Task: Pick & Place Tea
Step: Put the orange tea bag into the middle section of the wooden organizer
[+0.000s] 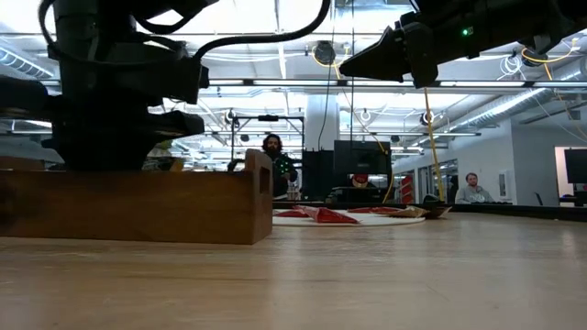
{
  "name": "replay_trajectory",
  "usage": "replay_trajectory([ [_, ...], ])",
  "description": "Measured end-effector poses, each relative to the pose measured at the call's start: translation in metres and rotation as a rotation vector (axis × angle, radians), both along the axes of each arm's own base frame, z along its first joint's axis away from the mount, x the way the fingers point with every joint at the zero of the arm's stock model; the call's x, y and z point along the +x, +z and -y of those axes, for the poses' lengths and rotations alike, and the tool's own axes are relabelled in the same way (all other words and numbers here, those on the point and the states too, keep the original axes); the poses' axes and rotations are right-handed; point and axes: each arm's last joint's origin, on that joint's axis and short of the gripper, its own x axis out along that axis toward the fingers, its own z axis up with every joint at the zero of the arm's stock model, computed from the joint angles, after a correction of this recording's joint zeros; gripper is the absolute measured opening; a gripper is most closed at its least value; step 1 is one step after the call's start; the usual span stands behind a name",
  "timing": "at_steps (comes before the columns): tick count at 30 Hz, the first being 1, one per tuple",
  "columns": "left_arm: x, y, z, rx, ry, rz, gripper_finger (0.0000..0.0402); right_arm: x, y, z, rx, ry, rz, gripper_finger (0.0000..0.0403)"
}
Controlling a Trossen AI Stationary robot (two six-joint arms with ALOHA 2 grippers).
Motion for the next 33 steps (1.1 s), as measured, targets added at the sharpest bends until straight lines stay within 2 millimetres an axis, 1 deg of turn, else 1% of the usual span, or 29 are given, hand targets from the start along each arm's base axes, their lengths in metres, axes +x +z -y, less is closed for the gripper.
replay_trajectory([
  [8, -0.0013, -0.0006, 0.0004, 0.09, 0.049, 0.037, 0.0003, 0.0, 0.0, 0.0, 0.003, 0.0, 0.001, 0.0061],
  [14, -0.0034, -0.0017, -0.0043, 0.181, 0.159, 0.061, 0.0004, 0.0, 0.0, 0.0, 0.003, 0.0, 0.001, 0.0061],
  [16, -0.0039, -0.0018, -0.0044, 0.172, 0.192, 0.059, 0.0003, 0.0, -0.0001, 0.0, 0.003, 0.0, 0.001, 0.0061],
  [23, -0.0048, -0.0006, -0.0011, 0.049, 0.262, 0.015, 0.0007, 0.0, -0.0001, 0.0, 0.001, 0.0, 0.0, 0.0061],
  [29, -0.0046, -0.0005, -0.0011, 0.034, 0.349, 0.025, 0.0005, 0.0, 0.0, 0.0, 0.002, 0.0, 0.001, 0.0061],
  [33, -0.0039, -0.0005, -0.0017, 0.062, 0.39, 0.058, 0.0008, 0.0, 0.0, 0.0, 0.002, 0.0, 0.001, 0.0061],
])
